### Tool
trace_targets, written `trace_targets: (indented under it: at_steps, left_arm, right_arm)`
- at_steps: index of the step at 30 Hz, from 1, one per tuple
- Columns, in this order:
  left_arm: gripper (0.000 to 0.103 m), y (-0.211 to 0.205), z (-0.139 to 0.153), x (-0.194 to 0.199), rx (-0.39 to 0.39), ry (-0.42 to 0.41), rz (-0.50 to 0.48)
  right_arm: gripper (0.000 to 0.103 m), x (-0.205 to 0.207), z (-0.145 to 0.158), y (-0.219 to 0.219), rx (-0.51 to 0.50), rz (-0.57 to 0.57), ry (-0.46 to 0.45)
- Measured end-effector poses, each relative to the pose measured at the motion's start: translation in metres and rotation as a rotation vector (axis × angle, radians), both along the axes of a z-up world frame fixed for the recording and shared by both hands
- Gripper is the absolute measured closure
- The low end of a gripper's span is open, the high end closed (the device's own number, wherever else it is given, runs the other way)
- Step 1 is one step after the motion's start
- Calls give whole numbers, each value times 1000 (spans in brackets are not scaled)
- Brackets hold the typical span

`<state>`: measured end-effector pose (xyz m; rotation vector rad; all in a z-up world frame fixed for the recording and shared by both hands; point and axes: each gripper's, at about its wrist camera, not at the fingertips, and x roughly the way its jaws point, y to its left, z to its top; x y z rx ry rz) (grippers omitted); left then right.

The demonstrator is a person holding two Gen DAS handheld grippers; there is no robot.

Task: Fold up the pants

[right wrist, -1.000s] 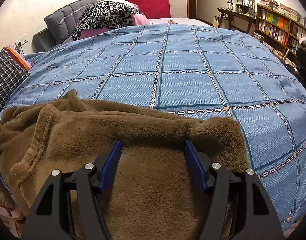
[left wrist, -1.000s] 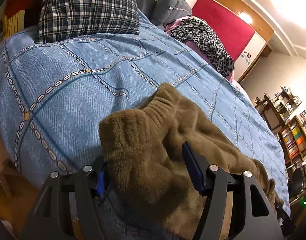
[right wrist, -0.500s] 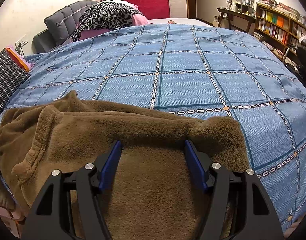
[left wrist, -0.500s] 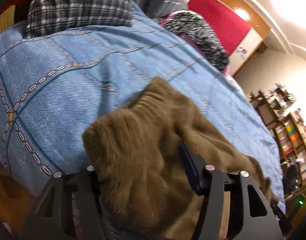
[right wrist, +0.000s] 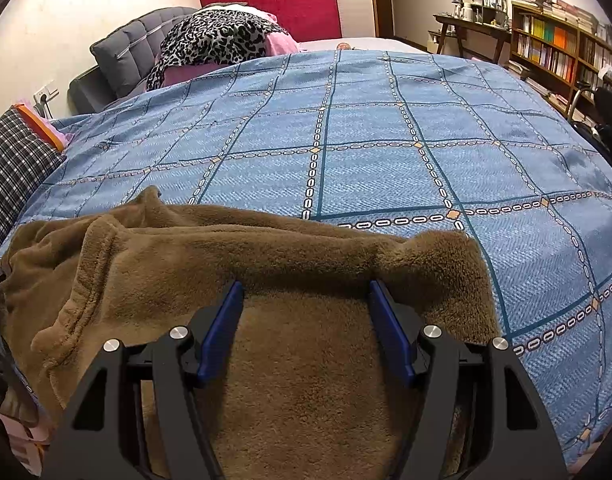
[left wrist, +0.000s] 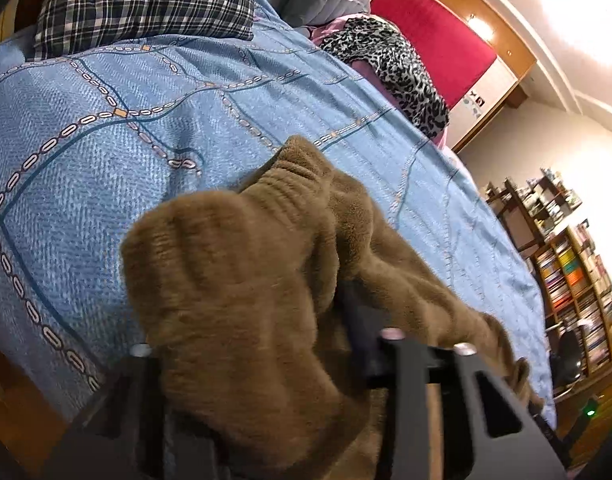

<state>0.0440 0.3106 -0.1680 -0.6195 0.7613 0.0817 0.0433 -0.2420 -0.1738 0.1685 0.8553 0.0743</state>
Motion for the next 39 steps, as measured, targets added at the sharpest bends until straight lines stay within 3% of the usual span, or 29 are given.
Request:
trace_targets:
  at_steps: [1,4,20,30,39]
  left_arm:
    - [82,-2,6,-2,1,-11,3]
    - [87,-11,23,-5,14,-51,-5]
    - [90,-103,115,0,177,-208,-151]
    - [90,-229,156,-11,245,-317,-422]
    - [90,-340,147,-21,248,-305,-702]
  right_arm:
    - [36,-1,1,0,2,0,-1]
    - [37,-3,4,-2,14,-1,-11]
    - [37,-27,29,-17,70,-17,-111]
    - [37,-41,30,-41,134,-54,-136]
    - [37,-61,26,-73,182,-117,-150]
